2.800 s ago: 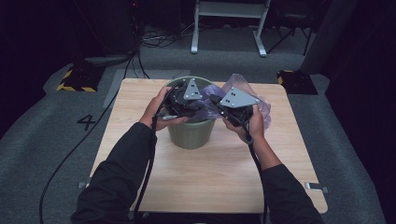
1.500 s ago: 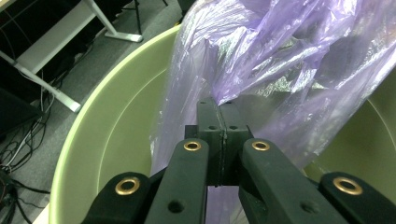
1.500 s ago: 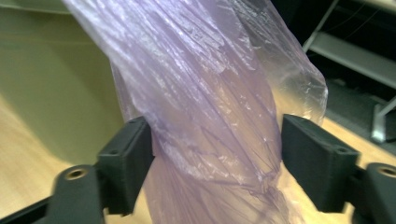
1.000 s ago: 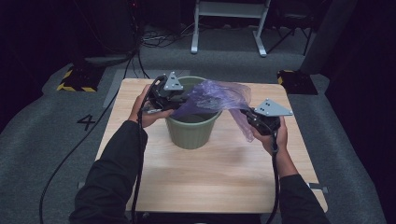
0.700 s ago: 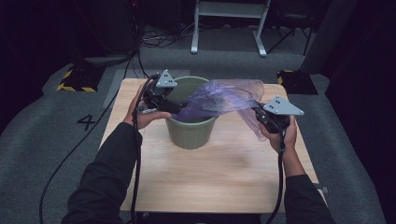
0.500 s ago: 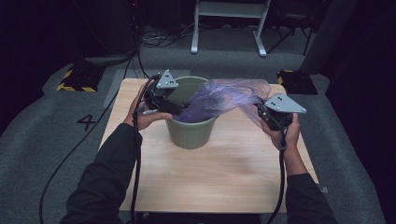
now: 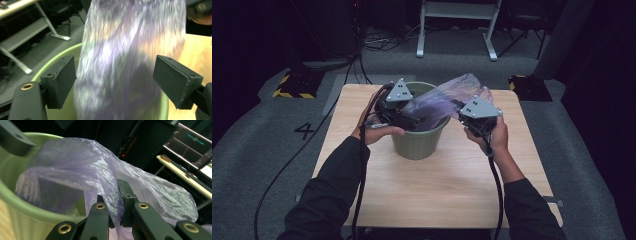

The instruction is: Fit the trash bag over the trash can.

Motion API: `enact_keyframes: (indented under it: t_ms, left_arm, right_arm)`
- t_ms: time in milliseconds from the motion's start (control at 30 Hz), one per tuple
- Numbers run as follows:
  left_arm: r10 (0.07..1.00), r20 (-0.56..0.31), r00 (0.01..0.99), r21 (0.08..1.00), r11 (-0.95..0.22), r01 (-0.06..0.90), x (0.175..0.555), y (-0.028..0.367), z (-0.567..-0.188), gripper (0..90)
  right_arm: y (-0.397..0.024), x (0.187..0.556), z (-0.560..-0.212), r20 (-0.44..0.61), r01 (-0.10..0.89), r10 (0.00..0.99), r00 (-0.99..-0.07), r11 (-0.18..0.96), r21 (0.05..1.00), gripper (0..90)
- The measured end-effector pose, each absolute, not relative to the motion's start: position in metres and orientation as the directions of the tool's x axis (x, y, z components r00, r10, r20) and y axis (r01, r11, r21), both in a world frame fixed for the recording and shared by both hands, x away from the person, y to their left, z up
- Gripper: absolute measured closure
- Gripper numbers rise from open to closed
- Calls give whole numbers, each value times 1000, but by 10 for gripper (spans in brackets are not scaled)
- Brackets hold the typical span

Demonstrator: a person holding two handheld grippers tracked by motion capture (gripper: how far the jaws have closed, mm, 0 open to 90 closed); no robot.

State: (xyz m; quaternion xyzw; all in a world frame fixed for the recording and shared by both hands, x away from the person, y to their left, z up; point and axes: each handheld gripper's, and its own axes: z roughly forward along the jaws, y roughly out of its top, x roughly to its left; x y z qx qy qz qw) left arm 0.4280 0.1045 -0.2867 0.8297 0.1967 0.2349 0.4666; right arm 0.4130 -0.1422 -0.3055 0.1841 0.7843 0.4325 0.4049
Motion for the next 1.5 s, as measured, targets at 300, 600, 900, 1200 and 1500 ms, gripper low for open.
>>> enact_keyframes:
  t_ms: [300,600,900,1200,1500]
  left_arm:
    - [503,255,826,824,-560,86,424,90,-291,525]
    - [477,334,813,788,-615,37,423,91,-303,892]
    - [506,323,800,819,-573,31,419,114,-302,892]
    - [525,316,791,834,-551,32,414,132,-309,874]
    - [558,279,782,862,-504,52,406,157,-313,771]
  right_arm:
    - [-130,404,-308,-451,-75,591,-669,549,832,828]
    - [-146,400,-306,-292,22,604,-741,456,890,338]
    - [-186,379,-304,-316,59,657,-685,482,874,196]
    - [-193,374,-327,-271,60,606,-748,468,882,492]
    - [-179,366,-331,-281,-47,554,-784,398,916,864]
